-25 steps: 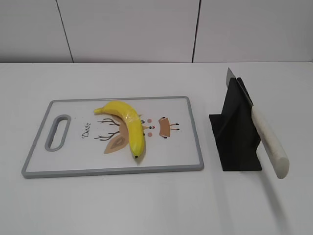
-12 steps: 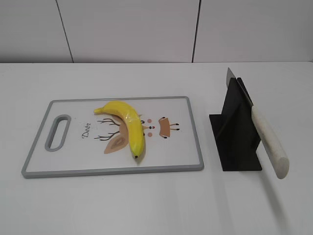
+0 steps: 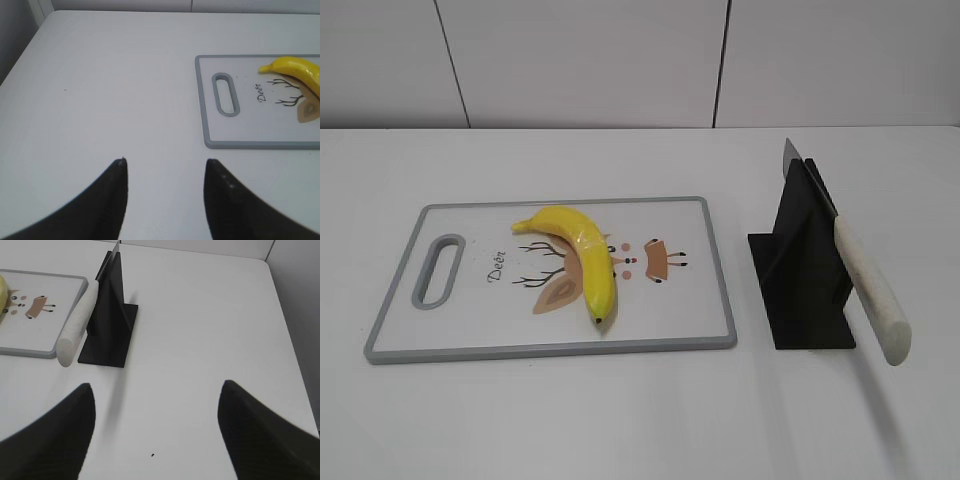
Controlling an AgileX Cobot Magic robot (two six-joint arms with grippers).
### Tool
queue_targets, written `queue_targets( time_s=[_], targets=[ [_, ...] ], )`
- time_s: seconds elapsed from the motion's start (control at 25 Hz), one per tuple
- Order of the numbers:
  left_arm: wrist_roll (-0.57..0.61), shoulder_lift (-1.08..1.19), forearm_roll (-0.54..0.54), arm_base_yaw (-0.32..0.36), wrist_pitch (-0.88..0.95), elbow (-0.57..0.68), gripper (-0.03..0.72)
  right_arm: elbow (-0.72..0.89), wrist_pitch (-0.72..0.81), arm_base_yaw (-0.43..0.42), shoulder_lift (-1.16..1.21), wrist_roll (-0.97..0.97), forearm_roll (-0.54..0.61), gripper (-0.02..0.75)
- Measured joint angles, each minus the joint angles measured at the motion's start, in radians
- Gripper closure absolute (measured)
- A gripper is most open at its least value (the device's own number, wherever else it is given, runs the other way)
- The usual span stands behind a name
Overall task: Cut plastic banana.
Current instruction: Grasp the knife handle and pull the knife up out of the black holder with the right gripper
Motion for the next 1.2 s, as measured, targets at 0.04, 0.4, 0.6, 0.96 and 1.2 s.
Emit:
queue_targets(
  time_s=[0.04, 0.4, 0.6, 0.96, 1.2],
  targets=[
    [0.000, 0.000, 0.000, 0.000, 0.000, 0.000, 0.227, 0.000, 0.000, 0.000, 0.000, 0.000, 0.000, 0.153],
    [0.000, 0.000, 0.000, 0.000, 0.000, 0.000, 0.233, 0.000, 0.000, 0.000, 0.000, -0.003, 0.000, 0.153],
    [0.000, 0.000, -0.001, 0.000, 0.000, 0.000, 0.179, 0.000, 0.000, 0.000, 0.000, -0.007, 0.004, 0.153],
    [0.004, 0.000, -0.009, 0.000, 0.001, 0.000, 0.095, -0.094, 0.023, 0.000, 0.232, 0.012, 0.000, 0.155],
    [0.004, 0.000, -0.009, 0.000, 0.001, 0.000, 0.095, -0.202, 0.042, 0.000, 0.499, 0.047, 0.047, 0.155]
  ],
)
